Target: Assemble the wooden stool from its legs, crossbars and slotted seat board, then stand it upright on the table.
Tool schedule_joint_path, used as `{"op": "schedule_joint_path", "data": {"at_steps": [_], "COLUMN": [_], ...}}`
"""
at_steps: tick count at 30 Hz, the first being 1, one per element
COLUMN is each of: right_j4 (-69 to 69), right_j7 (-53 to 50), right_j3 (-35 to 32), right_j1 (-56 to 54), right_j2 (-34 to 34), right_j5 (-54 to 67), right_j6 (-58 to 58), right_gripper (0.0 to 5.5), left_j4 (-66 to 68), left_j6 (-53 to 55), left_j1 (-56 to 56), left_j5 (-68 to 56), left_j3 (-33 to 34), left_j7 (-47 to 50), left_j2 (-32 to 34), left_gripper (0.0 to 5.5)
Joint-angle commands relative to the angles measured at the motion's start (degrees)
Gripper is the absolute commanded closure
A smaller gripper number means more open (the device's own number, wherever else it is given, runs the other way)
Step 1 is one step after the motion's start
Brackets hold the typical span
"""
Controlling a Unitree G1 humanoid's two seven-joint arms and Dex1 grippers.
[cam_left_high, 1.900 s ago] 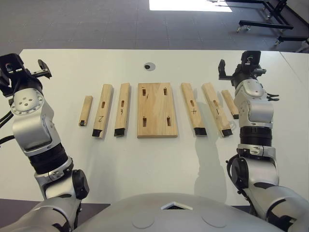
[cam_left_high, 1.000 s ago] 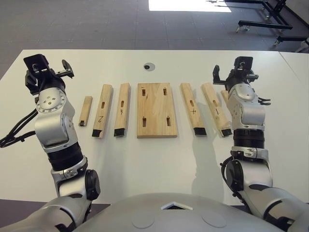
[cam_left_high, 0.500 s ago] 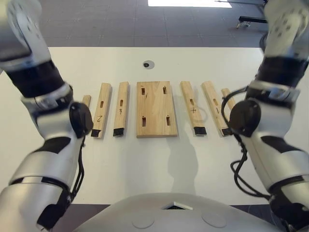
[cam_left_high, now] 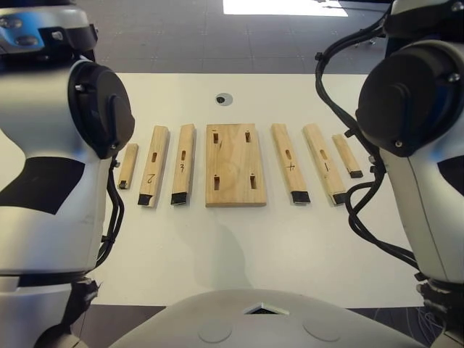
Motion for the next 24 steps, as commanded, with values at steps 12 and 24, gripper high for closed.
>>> {"op": "schedule_joint_path", "data": {"at_steps": [12,24], "right_j4": [-5.48,-35.9], "right_j7": [5.35,15.92], "right_j3": [-0.54,4.39], "right_j1": [22.37,69.24], "right_j2": [-3.92,-4.39], "right_j5": [1.49,-0.3], "right_j6": [4.77,12.62], "right_gripper": [0.14,0.14], "left_j4": [-17.85,-47.25], "left_j6": [21.68,30.13], "left_j1": [23.57,70.06], "left_j5": [-0.07,-4.29], "left_j3": [-1.28,4.32], "left_j7": [-8.81,-16.34], "left_j2": [4.85,-4.06], "left_gripper": [0.46,0.46]}}
